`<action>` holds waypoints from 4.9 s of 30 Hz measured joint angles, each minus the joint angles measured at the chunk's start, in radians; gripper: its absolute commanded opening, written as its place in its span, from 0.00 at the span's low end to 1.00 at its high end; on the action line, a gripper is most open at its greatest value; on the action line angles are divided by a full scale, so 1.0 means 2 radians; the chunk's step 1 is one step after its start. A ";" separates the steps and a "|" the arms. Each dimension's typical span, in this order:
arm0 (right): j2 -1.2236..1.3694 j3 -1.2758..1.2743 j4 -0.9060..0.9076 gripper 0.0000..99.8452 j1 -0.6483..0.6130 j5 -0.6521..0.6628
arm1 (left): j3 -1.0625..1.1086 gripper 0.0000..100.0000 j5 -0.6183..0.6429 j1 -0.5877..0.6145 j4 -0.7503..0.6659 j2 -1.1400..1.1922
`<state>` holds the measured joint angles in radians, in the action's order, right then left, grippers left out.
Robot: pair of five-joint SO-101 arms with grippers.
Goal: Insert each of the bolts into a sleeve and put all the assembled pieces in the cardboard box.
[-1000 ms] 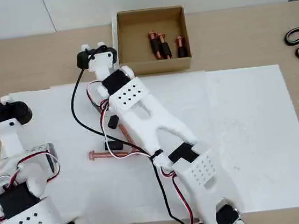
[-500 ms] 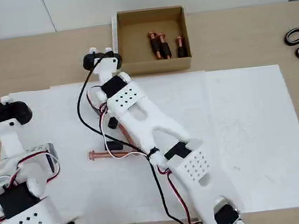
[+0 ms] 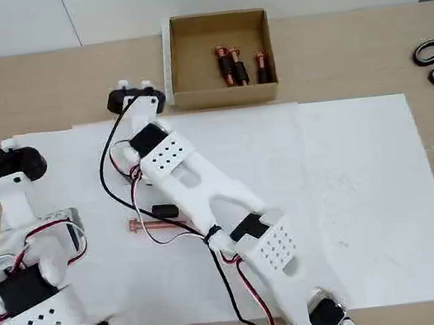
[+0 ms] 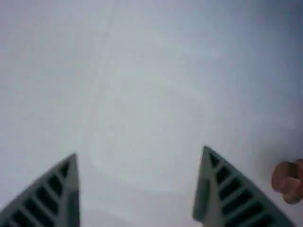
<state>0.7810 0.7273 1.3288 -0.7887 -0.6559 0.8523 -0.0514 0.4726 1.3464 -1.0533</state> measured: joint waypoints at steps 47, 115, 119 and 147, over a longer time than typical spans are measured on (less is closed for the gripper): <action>0.053 0.023 -0.004 0.22 0.000 0.104 | 0.000 0.17 0.000 0.000 0.000 0.000; 0.006 0.316 0.187 0.00 0.064 0.127 | 0.000 0.17 0.000 0.000 0.000 0.000; 0.005 0.316 0.193 0.00 0.118 0.127 | 0.000 0.17 0.000 0.000 0.005 0.000; -0.282 -0.111 0.203 0.00 0.181 0.355 | 0.006 0.17 0.000 0.000 0.005 0.000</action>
<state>0.2163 0.5048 1.7354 -0.4266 0.0545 0.8646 -0.0514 0.4726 1.3556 -1.0533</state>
